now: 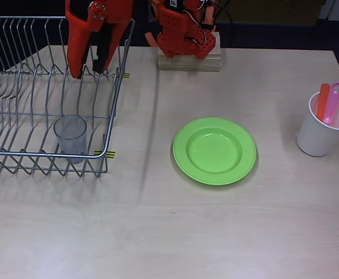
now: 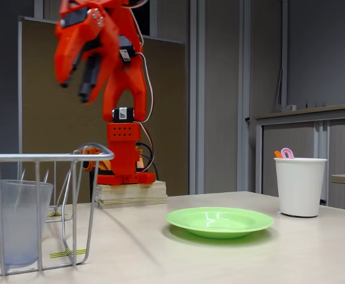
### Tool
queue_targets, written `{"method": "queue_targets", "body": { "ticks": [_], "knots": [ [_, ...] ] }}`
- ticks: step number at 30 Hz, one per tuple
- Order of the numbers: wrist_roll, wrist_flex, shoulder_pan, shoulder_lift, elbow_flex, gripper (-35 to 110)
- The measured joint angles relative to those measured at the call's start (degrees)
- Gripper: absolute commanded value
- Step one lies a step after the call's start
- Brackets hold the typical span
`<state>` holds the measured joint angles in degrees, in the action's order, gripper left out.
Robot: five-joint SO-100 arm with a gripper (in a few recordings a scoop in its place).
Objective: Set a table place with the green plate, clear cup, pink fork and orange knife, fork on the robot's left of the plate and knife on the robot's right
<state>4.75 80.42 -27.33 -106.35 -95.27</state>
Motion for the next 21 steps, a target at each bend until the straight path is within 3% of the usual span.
{"method": "queue_targets", "body": {
  "ticks": [2,6,11,15,21],
  "knots": [
    [10.11,-0.44,-1.23,2.11,0.35,18],
    [20.83,-0.53,-4.57,7.12,0.35,20],
    [29.36,-0.62,-8.88,12.22,1.32,48],
    [36.91,-0.53,-10.2,14.77,2.2,54],
    [40.61,-1.14,-10.9,20.21,5.1,57]
  ]
}}
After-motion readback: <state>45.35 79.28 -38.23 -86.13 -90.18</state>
